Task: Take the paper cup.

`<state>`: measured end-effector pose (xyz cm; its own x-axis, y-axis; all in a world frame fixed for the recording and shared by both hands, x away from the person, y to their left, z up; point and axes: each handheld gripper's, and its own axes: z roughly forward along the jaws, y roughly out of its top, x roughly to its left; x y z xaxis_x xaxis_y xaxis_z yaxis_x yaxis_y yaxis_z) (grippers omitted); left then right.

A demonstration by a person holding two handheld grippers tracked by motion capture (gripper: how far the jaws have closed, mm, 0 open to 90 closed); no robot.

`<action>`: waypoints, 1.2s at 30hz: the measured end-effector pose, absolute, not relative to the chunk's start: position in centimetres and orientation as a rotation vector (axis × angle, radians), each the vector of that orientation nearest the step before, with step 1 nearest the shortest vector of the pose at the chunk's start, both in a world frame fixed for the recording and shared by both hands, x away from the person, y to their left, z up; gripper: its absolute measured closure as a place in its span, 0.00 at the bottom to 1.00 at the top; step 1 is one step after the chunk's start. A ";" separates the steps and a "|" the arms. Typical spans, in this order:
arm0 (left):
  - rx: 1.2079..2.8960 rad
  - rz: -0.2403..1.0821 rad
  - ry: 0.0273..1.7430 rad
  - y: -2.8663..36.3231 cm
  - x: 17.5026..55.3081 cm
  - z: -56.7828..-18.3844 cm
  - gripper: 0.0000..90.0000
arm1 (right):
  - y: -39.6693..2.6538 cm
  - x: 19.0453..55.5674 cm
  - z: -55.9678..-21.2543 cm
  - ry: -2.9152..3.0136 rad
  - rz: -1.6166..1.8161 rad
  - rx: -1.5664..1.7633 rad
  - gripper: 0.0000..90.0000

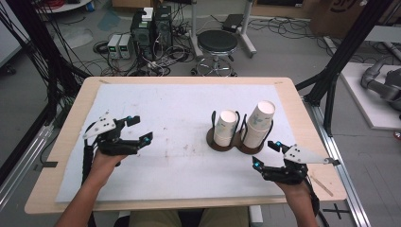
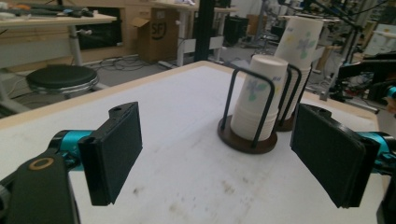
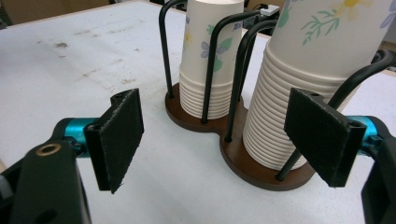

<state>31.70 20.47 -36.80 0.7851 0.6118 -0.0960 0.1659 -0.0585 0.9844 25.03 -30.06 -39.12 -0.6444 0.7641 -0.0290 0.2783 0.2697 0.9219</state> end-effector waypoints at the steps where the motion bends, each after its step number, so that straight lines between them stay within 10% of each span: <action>1: 1.624 0.403 0.615 19.9 32.0 -36.4 0.19 | -30.0 25.0 -39.1 2.075 1.358 0.939 0.23; 36: 1.821 0.221 0.372 5.0 39.1 -31.9 0.19 | -30.0 25.0 -38.9 2.091 1.374 0.923 0.23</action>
<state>39.06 4.97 -31.95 0.9306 0.3638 -0.0407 0.1379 -0.2455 0.9595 24.95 -29.97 -38.92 -0.6629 0.7484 -0.0212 0.2772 0.2717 0.9216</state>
